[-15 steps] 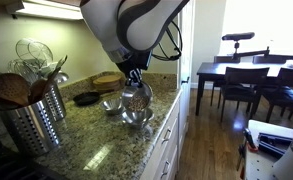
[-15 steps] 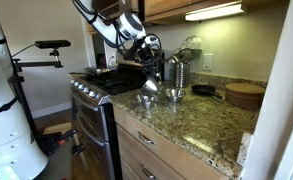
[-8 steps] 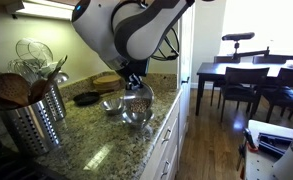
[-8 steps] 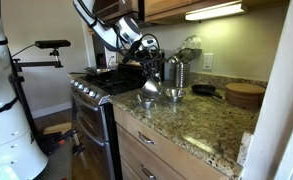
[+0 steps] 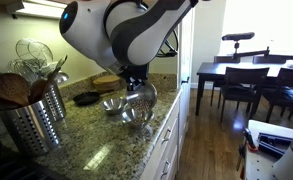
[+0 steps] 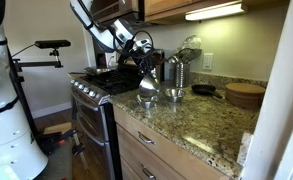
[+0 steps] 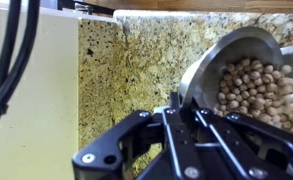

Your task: Transfer the beans from one bowl to the other

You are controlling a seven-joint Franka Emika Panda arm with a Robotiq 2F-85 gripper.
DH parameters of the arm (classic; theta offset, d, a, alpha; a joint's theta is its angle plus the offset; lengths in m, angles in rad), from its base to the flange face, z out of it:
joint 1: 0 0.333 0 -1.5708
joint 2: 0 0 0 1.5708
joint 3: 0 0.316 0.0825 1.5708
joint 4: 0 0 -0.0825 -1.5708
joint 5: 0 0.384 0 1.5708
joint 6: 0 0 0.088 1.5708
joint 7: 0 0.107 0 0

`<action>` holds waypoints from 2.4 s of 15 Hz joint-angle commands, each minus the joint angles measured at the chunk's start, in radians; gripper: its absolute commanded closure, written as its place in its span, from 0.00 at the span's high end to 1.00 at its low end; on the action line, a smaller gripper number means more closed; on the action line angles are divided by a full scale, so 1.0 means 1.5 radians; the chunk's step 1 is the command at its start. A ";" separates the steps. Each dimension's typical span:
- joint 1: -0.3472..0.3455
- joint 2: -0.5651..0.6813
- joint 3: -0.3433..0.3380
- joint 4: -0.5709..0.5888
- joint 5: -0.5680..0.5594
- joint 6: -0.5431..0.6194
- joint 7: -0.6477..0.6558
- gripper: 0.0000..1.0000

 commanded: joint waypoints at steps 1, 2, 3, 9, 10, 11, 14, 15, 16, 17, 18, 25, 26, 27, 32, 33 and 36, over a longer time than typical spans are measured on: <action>0.016 0.007 0.009 0.011 -0.033 -0.059 0.030 0.08; 0.018 0.008 0.012 0.011 -0.037 -0.068 0.033 0.08; 0.021 0.010 0.014 0.012 -0.038 -0.076 0.034 0.08; 0.029 0.037 0.024 0.035 -0.063 -0.110 0.033 0.08; 0.032 0.044 0.024 0.041 -0.072 -0.114 0.035 0.08; 0.035 0.052 0.024 0.048 -0.079 -0.116 0.033 0.08; 0.044 0.075 0.025 0.069 -0.100 -0.128 0.032 0.08; 0.046 0.080 0.025 0.073 -0.104 -0.133 0.032 0.08; 0.048 0.085 0.025 0.078 -0.109 -0.138 0.032 0.08; 0.053 0.091 0.024 0.082 -0.117 -0.148 0.036 0.08; 0.054 0.093 0.024 0.086 -0.118 -0.153 0.035 0.08; 0.120 0.139 0.059 0.178 -0.105 -0.286 0.043 0.08; 0.125 0.144 0.060 0.187 -0.103 -0.297 0.042 0.08; 0.128 0.149 0.062 0.197 -0.093 -0.307 0.036 0.08; 0.110 0.142 0.048 0.166 -0.088 -0.314 0.059 0.08; 0.083 0.120 0.040 0.134 -0.077 -0.279 0.065 0.08; 0.026 0.095 0.016 0.116 -0.014 -0.250 0.075 0.08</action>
